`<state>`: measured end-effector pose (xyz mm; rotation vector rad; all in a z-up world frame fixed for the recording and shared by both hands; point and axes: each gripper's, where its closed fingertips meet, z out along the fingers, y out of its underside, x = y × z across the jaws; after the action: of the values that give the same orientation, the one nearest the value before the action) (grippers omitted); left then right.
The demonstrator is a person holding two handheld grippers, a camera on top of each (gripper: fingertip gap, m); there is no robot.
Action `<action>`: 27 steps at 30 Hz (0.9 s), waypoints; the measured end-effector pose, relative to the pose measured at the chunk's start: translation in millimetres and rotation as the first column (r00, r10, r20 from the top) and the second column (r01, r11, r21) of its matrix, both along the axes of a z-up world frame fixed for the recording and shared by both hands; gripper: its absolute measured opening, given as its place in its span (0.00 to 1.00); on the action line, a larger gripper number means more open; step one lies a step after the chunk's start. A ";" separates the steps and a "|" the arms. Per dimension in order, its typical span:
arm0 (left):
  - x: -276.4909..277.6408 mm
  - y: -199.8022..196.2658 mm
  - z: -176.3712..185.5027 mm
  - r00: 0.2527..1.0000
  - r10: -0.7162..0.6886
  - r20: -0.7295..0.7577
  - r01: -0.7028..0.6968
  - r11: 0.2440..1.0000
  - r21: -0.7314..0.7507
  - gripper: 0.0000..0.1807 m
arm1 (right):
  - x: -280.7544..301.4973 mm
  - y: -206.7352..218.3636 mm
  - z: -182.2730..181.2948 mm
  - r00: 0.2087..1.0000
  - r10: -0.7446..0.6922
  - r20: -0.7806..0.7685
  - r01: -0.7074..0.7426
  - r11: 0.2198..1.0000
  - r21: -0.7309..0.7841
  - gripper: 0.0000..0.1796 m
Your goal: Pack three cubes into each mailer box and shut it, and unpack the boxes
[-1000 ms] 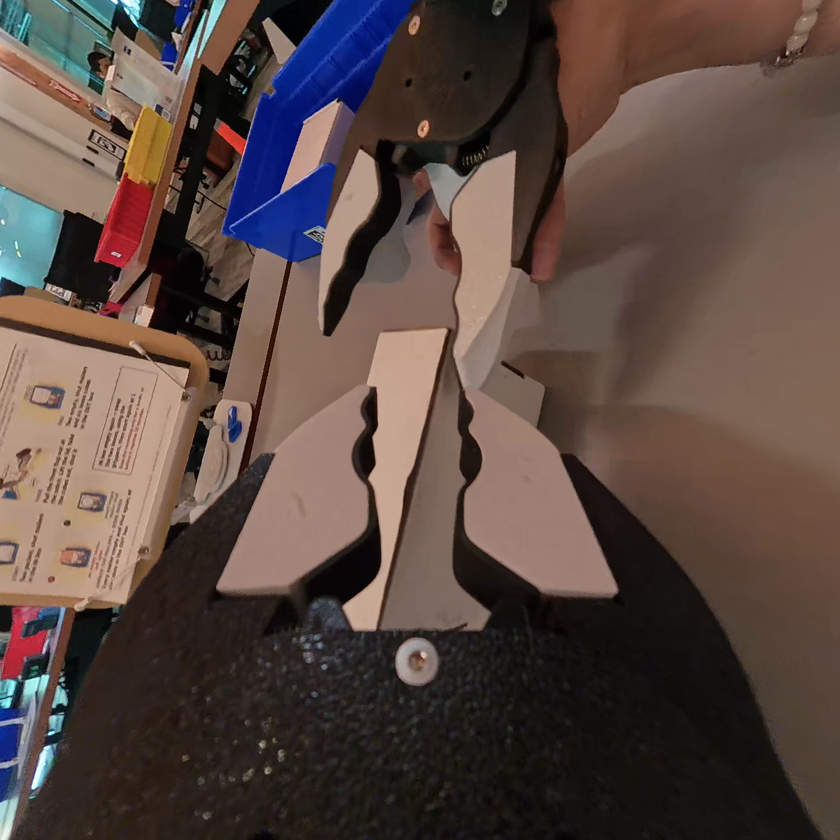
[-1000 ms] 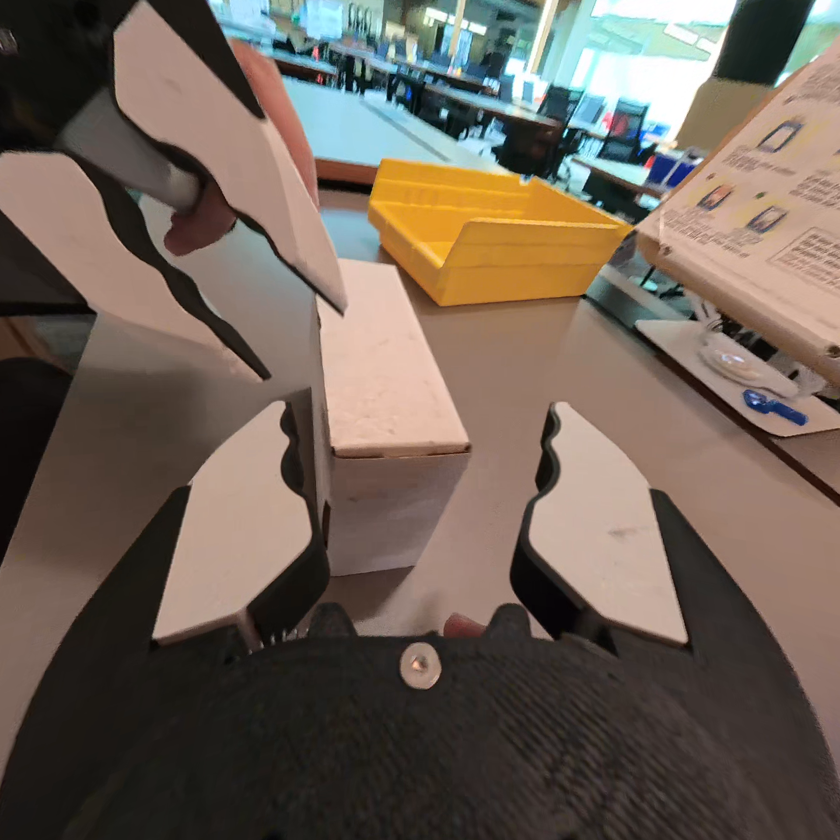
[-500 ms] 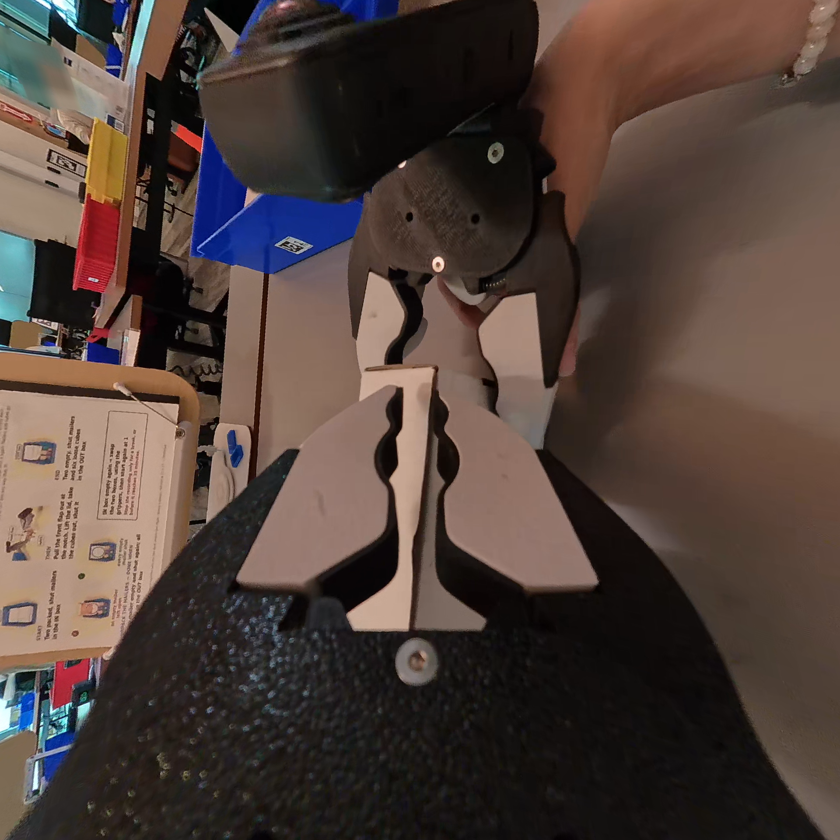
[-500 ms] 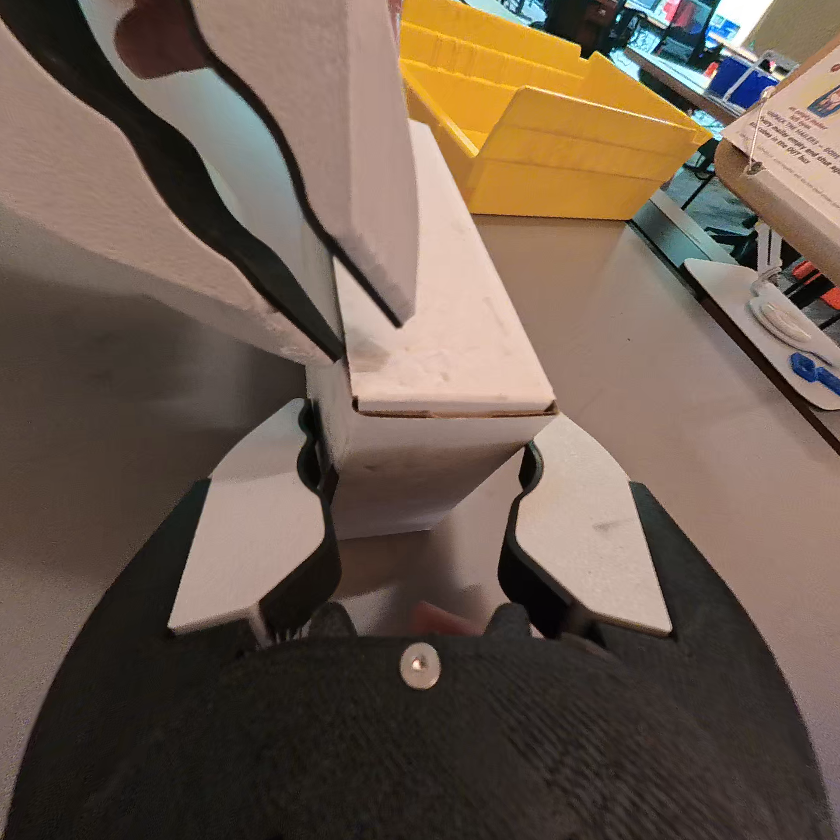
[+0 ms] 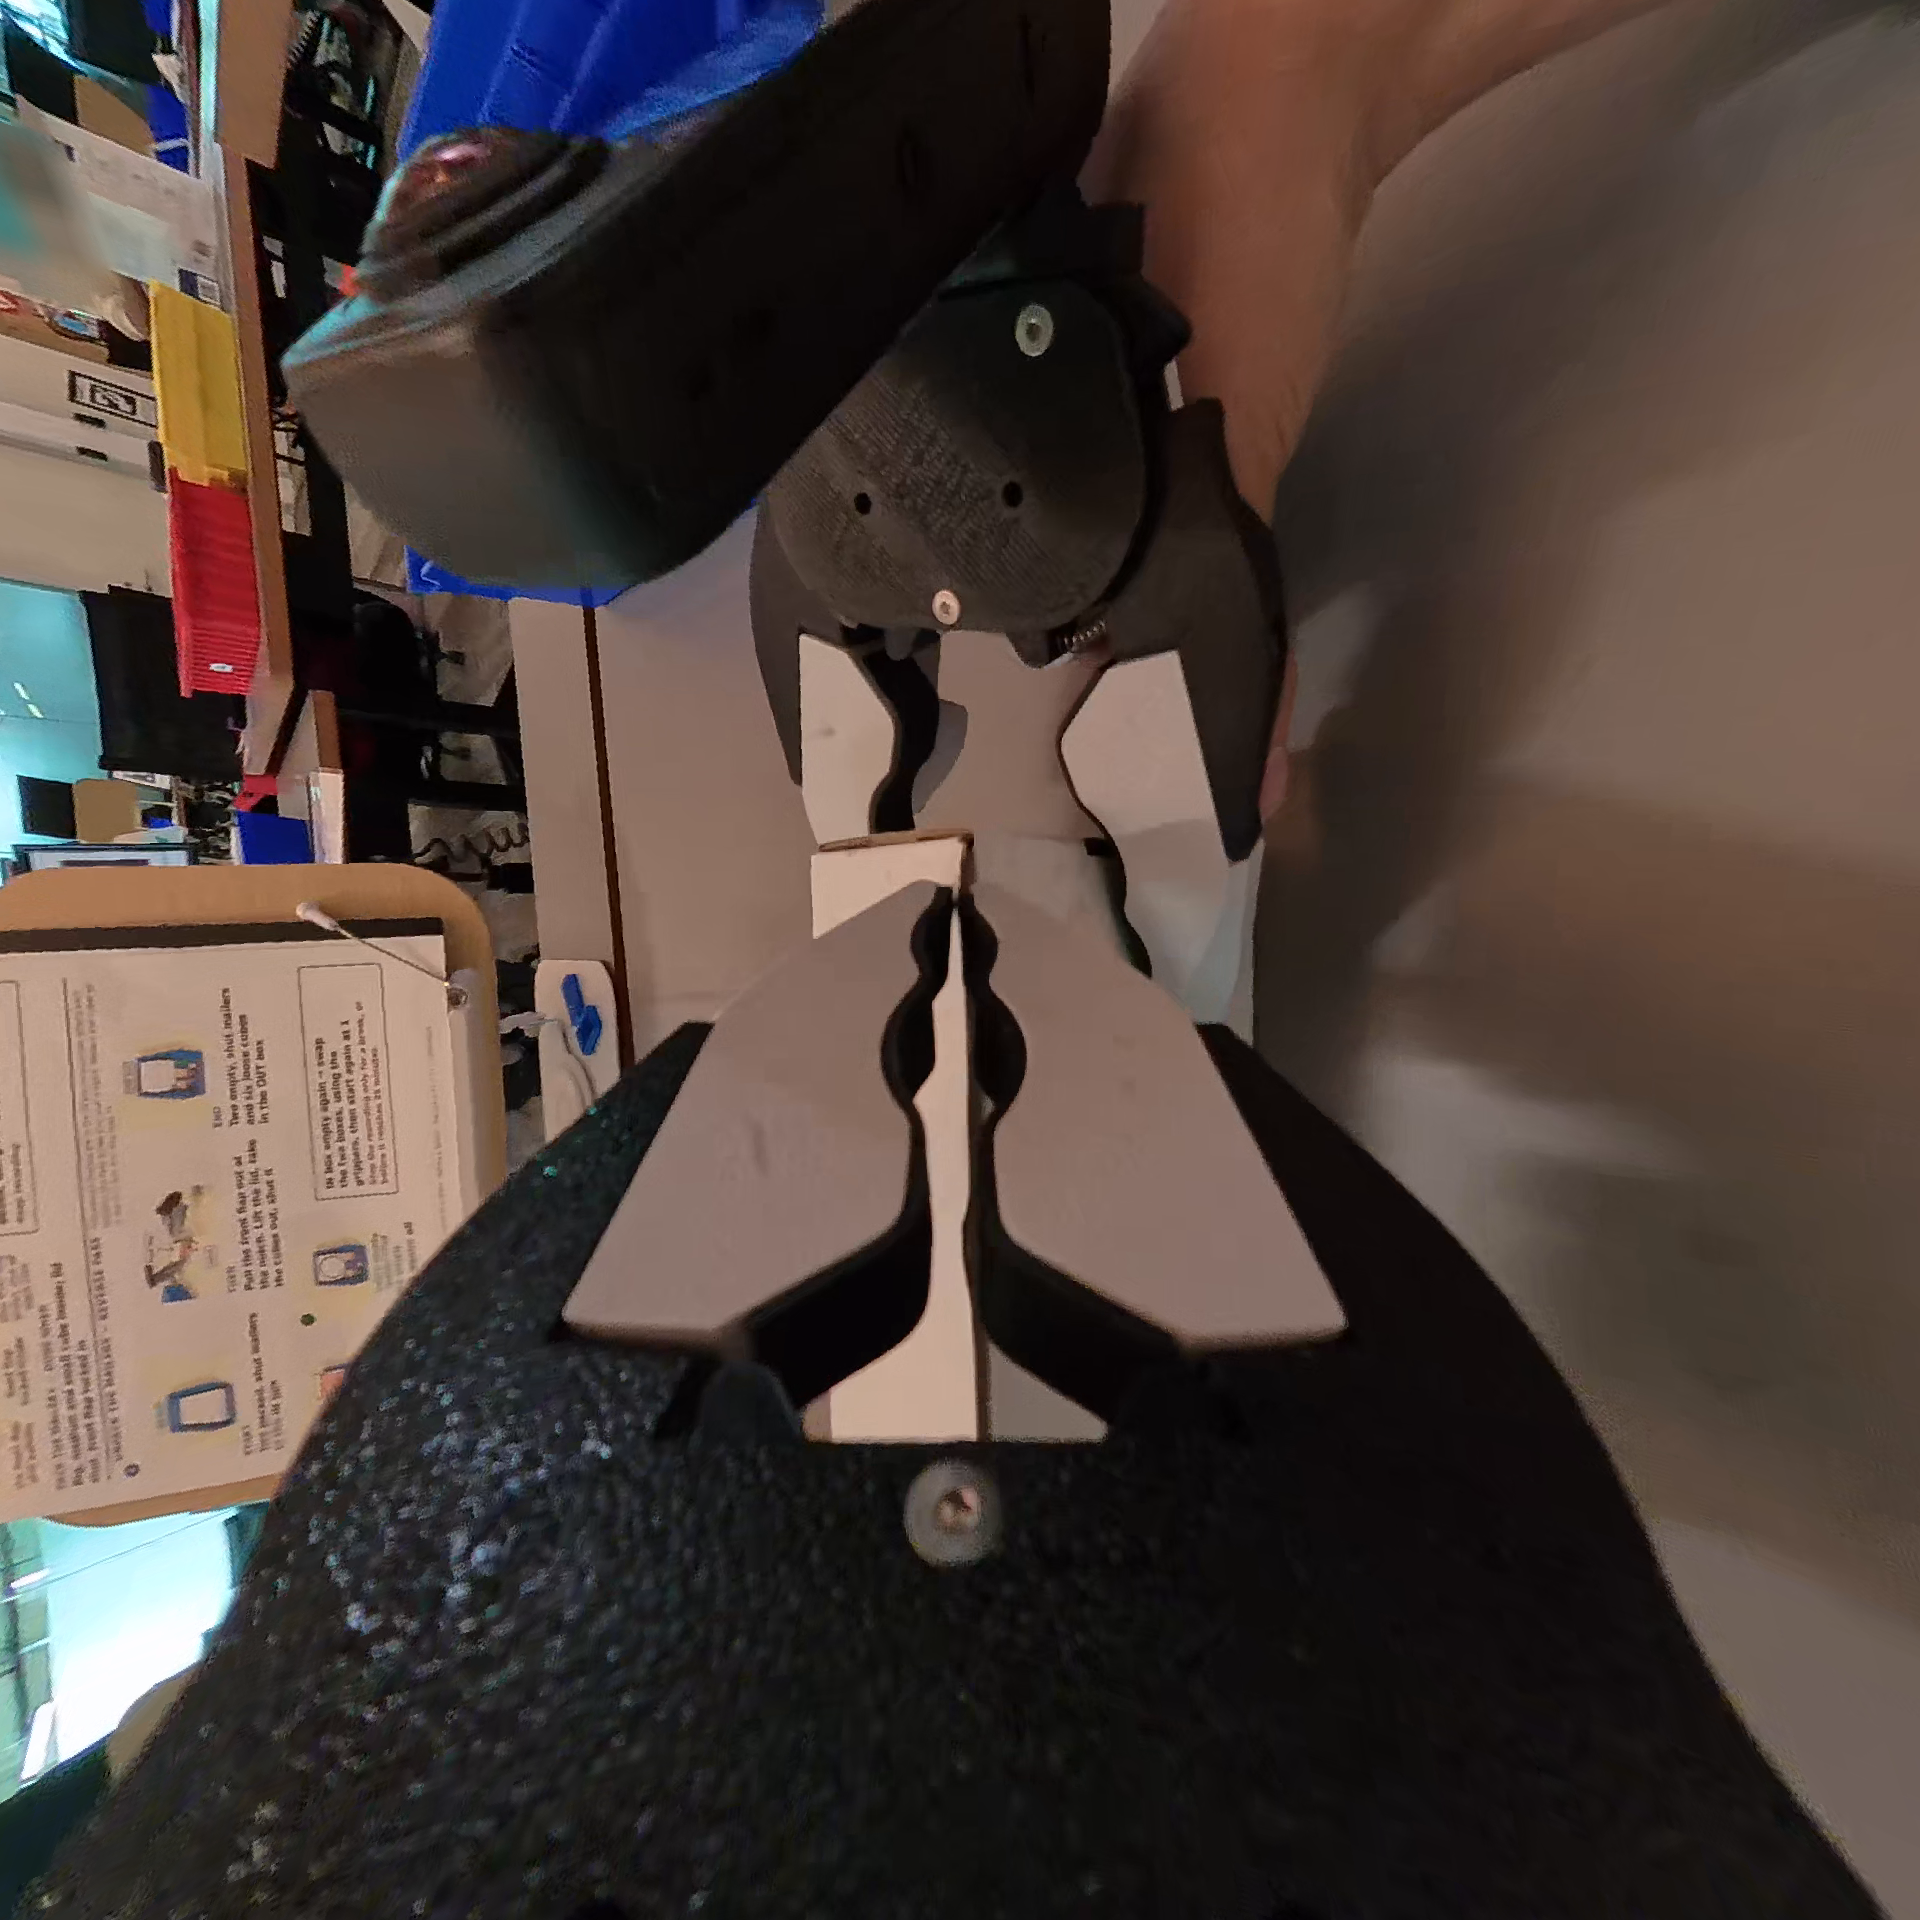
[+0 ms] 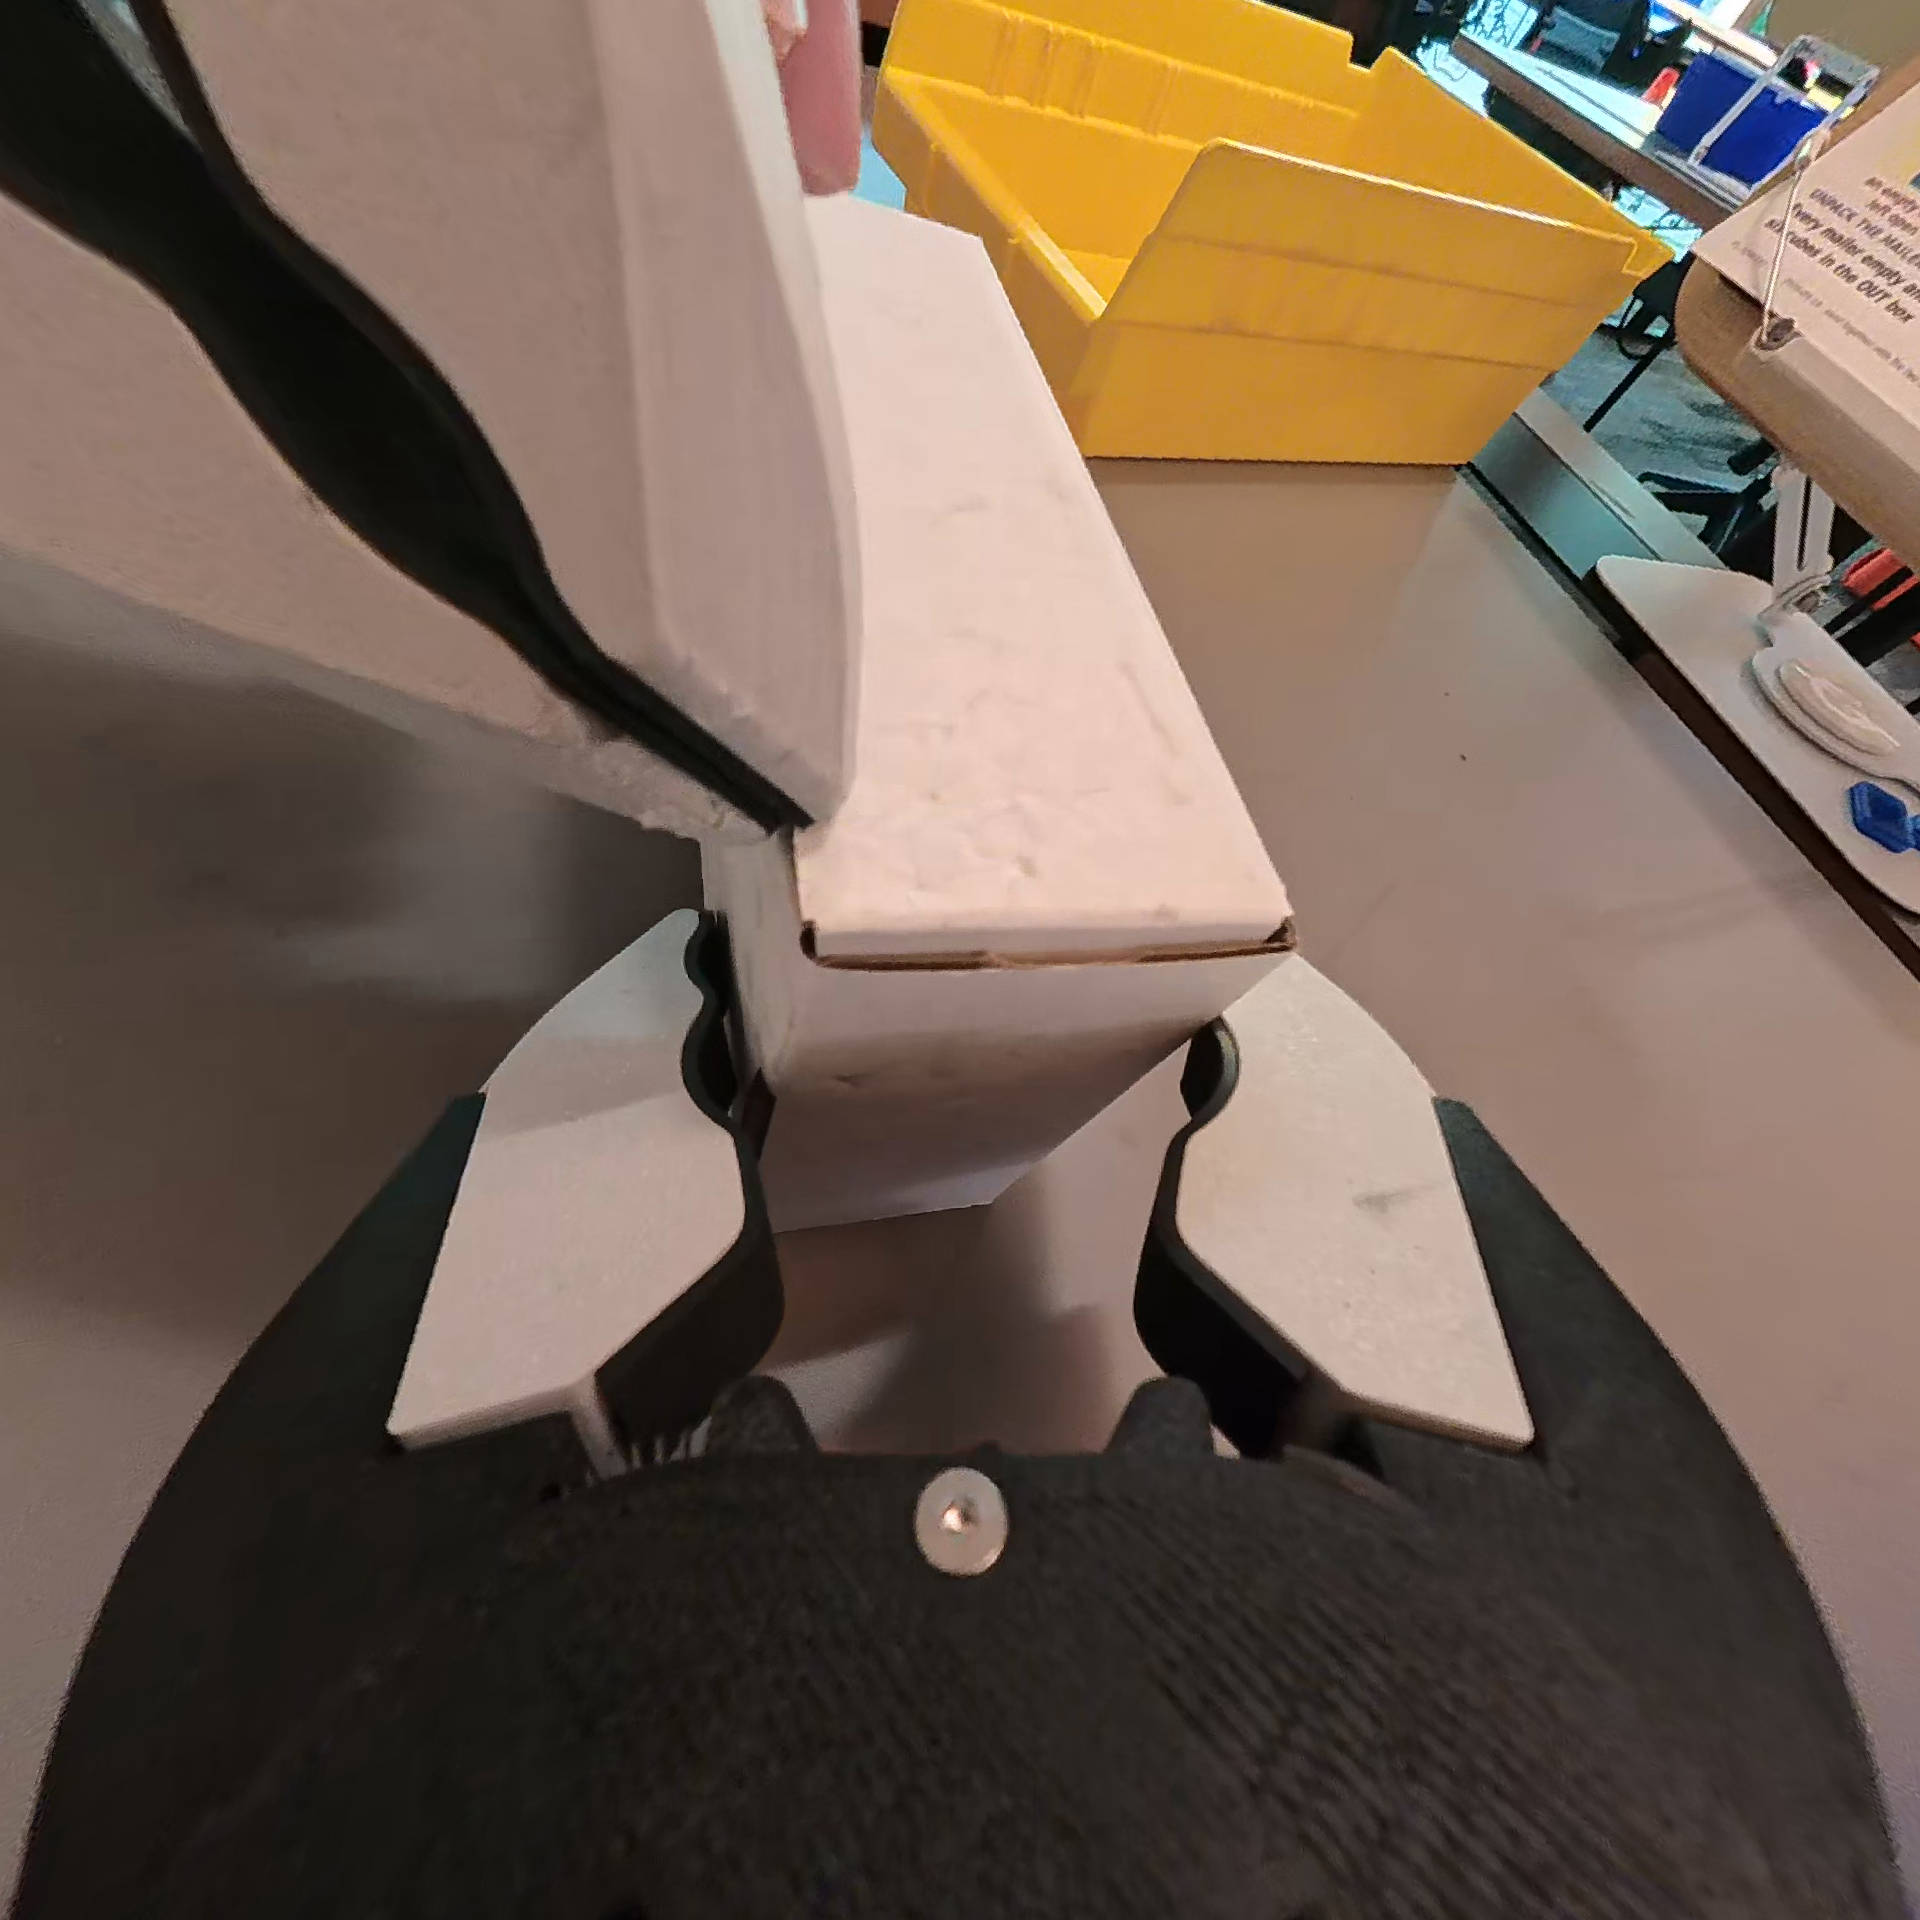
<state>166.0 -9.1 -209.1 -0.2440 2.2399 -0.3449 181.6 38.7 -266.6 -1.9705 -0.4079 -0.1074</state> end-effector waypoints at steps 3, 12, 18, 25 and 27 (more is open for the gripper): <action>0.9 0.2 0.9 0.998 -0.026 0.055 0.021 0.996 0.089 0.02 | -0.4 -0.5 0.0 1.000 0.003 -0.005 -0.003 1.000 -0.001 0.47; 5.8 2.8 11.8 0.935 -0.115 0.336 -0.008 0.938 0.345 0.00 | -1.0 -0.8 -0.8 1.000 -0.001 -0.011 0.000 1.000 -0.013 0.47; 3.3 3.8 12.5 0.937 -0.022 0.350 -0.048 0.980 0.191 0.01 | -2.9 -0.8 -1.0 1.000 0.001 -0.013 -0.001 1.000 -0.013 0.47; -17.7 55.1 16.8 0.936 0.133 0.327 -0.169 0.982 0.084 0.14 | -3.5 -2.1 -1.3 1.000 0.005 -0.019 -0.005 1.000 -0.011 0.47; -25.3 68.5 15.3 0.934 0.159 0.320 -0.190 0.979 0.069 0.14 | -4.3 -2.2 1.1 0.999 0.002 -0.040 -0.002 1.000 0.000 0.51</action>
<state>140.7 59.4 -193.9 -0.3111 1.8991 -0.1620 177.3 36.5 -265.5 -1.9691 -0.3841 -0.0664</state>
